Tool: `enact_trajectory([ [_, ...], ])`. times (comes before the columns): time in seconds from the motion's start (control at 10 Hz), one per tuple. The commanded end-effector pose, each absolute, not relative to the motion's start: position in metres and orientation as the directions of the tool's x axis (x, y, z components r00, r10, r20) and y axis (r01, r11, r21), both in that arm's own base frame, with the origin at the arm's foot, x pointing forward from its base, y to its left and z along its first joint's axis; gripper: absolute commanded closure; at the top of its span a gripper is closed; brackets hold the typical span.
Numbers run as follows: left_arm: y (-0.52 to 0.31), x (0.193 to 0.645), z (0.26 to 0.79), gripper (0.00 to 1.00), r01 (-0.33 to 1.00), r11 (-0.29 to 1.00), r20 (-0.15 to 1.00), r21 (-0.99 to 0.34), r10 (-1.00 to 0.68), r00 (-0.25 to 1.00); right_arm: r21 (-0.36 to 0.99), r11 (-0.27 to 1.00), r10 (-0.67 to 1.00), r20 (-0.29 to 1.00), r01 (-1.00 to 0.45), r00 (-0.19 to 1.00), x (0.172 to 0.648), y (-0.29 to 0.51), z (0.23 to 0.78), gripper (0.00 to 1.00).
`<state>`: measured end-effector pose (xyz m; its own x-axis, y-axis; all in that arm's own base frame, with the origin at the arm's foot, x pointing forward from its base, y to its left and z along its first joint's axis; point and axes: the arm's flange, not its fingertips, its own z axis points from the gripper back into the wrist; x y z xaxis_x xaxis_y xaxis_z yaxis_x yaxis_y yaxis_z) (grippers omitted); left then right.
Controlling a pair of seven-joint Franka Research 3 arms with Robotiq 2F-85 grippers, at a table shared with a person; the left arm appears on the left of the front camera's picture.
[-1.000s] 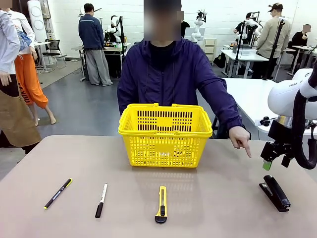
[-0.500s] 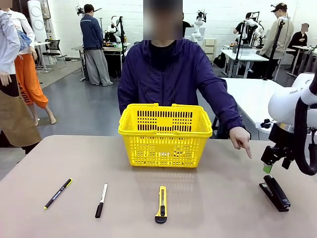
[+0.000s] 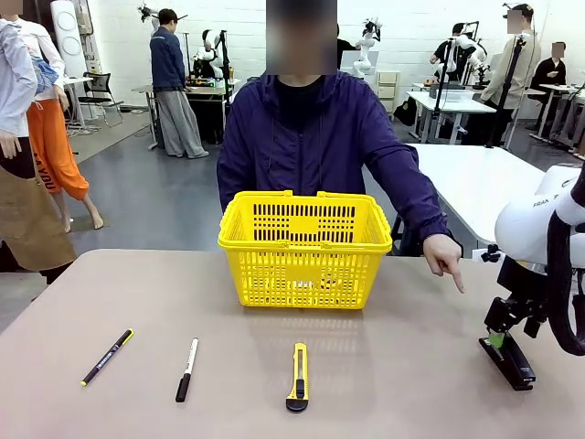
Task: Place the items the person wants into the basket.
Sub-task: Pick up the item the person points to and place it in the Market Basket.
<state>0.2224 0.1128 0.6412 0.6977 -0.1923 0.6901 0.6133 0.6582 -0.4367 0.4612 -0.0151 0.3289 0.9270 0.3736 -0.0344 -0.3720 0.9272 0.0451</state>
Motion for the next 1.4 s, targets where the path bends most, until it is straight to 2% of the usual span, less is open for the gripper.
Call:
enact_trajectory([
  [0.0,0.115,0.223,0.641,0.0,0.627,0.646,0.699,-0.435,-0.197,0.687,0.021,0.928,0.374,-0.029,-0.373,0.927,0.462,-0.011,0.326,0.0],
  [0.7,0.115,0.223,0.641,0.0,0.627,0.646,0.699,-0.435,-0.197,0.687,0.024,0.923,0.386,-0.022,-0.385,0.922,0.462,0.002,0.311,0.0],
  [0.8,0.115,0.223,0.641,0.0,0.627,0.646,0.699,-0.435,-0.197,0.687,0.026,0.92,0.392,-0.011,-0.392,0.92,0.461,0.002,0.311,0.58],
  [0.9,0.115,0.223,0.641,0.0,0.627,0.646,0.699,-0.435,-0.197,0.687,0.021,0.919,0.394,-0.004,-0.394,0.919,0.458,0.003,0.312,0.58],
  [1.0,0.115,0.223,0.641,0.0,0.627,0.646,0.699,-0.435,-0.197,0.687,0.024,0.918,0.396,0.001,-0.396,0.918,0.458,0.003,0.314,1.0],
  [1.1,0.115,0.223,0.641,0.0,0.627,0.646,0.699,-0.435,-0.197,0.687,0.019,0.918,0.396,0.001,-0.396,0.918,0.458,0.004,0.315,0.63],
  [1.2,0.115,0.223,0.641,0.0,0.627,0.646,0.699,-0.435,-0.197,0.687,0.015,0.919,0.394,-0.001,-0.394,0.919,0.457,0.004,0.315,1.0],
  [1.3,0.115,0.223,0.641,0.0,0.627,0.646,0.699,-0.435,-0.197,0.687,0.009,0.919,0.394,0.002,-0.394,0.919,0.455,0.004,0.316,1.0],
])
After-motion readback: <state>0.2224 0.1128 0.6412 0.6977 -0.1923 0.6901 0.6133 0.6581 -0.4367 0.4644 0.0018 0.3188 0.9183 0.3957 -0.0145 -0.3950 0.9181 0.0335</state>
